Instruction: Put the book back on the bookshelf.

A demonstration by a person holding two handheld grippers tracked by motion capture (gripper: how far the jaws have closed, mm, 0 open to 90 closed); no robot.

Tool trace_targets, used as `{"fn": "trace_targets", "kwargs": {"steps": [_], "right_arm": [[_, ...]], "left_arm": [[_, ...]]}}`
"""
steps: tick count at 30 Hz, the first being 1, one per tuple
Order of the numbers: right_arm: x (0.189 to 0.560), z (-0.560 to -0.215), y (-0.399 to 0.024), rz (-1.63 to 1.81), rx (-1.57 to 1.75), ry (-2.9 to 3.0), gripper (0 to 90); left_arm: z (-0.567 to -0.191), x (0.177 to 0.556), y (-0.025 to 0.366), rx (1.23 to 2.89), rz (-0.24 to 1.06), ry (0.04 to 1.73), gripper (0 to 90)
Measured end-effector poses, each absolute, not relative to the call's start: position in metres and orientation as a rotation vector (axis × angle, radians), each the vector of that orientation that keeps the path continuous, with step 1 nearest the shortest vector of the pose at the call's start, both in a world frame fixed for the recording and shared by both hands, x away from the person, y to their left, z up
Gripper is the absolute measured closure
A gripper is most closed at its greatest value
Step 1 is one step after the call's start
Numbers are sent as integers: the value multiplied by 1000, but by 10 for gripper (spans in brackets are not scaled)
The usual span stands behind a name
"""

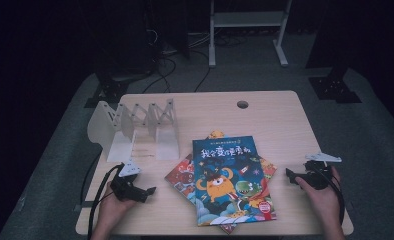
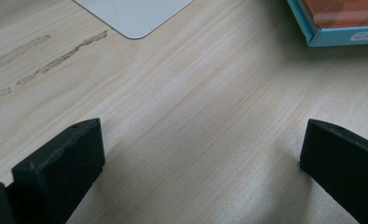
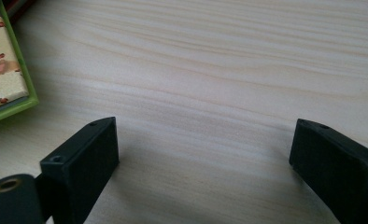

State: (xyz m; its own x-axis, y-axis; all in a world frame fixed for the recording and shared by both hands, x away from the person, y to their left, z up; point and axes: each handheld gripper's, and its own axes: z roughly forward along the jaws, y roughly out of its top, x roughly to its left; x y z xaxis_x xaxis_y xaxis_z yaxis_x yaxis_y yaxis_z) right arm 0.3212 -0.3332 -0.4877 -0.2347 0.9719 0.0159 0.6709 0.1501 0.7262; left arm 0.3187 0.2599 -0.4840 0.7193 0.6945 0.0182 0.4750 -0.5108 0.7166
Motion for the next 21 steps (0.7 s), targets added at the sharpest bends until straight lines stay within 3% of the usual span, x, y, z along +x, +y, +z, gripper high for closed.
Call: {"fn": "trace_targets", "kwargs": {"steps": [12, 21], "right_arm": [[319, -487, -332, 860, 1566, 1968, 79], [318, -485, -330, 873, 1552, 1968, 231]], "left_arm": [[-484, 319, 260, 2208, 396, 882, 0], [-484, 319, 260, 2209, 396, 881, 0]]}}
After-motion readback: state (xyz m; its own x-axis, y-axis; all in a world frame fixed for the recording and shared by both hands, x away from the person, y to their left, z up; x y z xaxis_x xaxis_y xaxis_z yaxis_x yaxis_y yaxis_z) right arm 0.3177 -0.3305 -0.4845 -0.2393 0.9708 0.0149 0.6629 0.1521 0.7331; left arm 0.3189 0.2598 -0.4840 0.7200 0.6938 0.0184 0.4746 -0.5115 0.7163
